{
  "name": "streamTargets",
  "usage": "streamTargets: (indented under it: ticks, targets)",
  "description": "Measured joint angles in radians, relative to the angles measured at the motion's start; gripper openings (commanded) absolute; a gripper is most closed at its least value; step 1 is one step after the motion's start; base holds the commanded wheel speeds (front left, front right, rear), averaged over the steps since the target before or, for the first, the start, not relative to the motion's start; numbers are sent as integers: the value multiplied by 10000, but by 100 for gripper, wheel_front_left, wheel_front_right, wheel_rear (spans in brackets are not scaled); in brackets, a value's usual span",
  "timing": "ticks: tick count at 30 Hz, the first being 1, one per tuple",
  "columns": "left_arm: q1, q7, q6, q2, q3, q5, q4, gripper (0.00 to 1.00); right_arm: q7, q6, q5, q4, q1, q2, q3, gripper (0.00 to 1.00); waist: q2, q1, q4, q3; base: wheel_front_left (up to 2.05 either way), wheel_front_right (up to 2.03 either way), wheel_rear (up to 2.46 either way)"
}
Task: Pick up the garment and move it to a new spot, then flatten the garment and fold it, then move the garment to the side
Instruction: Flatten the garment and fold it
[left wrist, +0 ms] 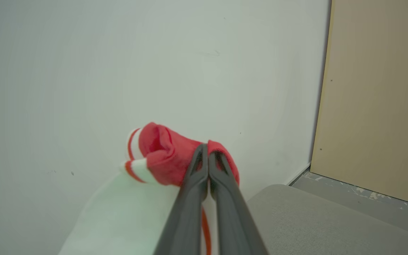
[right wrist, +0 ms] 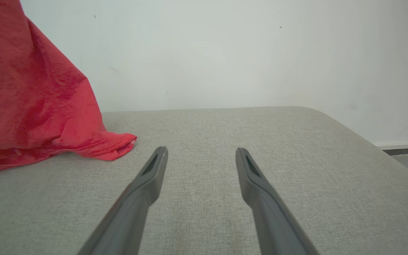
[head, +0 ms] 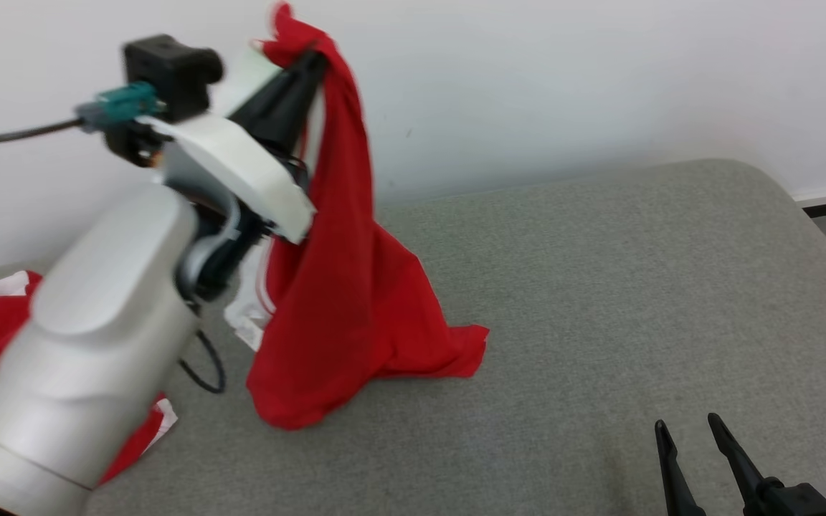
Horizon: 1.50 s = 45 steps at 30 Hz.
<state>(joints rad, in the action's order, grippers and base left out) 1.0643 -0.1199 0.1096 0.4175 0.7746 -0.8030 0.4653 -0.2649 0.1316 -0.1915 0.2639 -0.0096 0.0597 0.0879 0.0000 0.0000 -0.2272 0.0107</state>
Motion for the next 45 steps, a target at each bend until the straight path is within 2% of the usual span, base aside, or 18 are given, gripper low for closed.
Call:
streamTargets:
  ticks: [4,11,14,18,19,20,21,30,37,39,45]
  targets:
    - [-411,12,42,-809,537,-29,-40,0,0,0,-40,8,-27,-2,61,100,0,0,-216,21,0,0,0]
    - [-1617,-48,88,-2790,1755,-249,199,0,0,0,-215,27,-195,-21,186,100,0,0,-682,278,0,0,0]
    - [-2060,-59,130,-3264,2332,-261,564,0,0,2,-301,46,-310,-44,301,100,0,0,-959,420,0,0,0]
    - [-2548,-119,142,-3584,3053,-349,1055,0,2,0,-385,94,-318,-61,328,100,0,0,-1334,611,0,0,0]
    - [-2625,-188,146,-3618,3219,-345,1133,37,2,0,-391,109,-323,-67,336,100,0,0,-1421,658,0,0,0]
    - [-2669,-267,144,-3643,3348,-339,1214,82,2,0,-410,117,-330,-67,345,100,0,0,-1499,706,0,0,0]
    - [-2701,-324,144,-3655,3478,-339,1260,100,0,2,-430,127,-350,-71,360,100,0,0,-1577,752,0,0,0]
    - [-2907,-495,-316,-3687,4591,-832,303,100,0,0,-554,161,-357,-90,313,100,0,0,-1733,830,0,0,0]
    - [-2972,-1016,-1085,-3613,4366,-930,295,100,0,0,-518,73,-298,-96,23,100,0,0,-1343,702,0,0,0]
    - [-3073,-1152,-1331,-3317,4050,-930,345,100,2,0,-449,61,-250,-100,-63,100,0,0,-1196,636,0,0,0]
    - [-3711,-1383,-2238,-1896,2913,-840,117,100,2,0,-278,10,-61,-96,-238,100,0,0,-742,392,0,0,0]
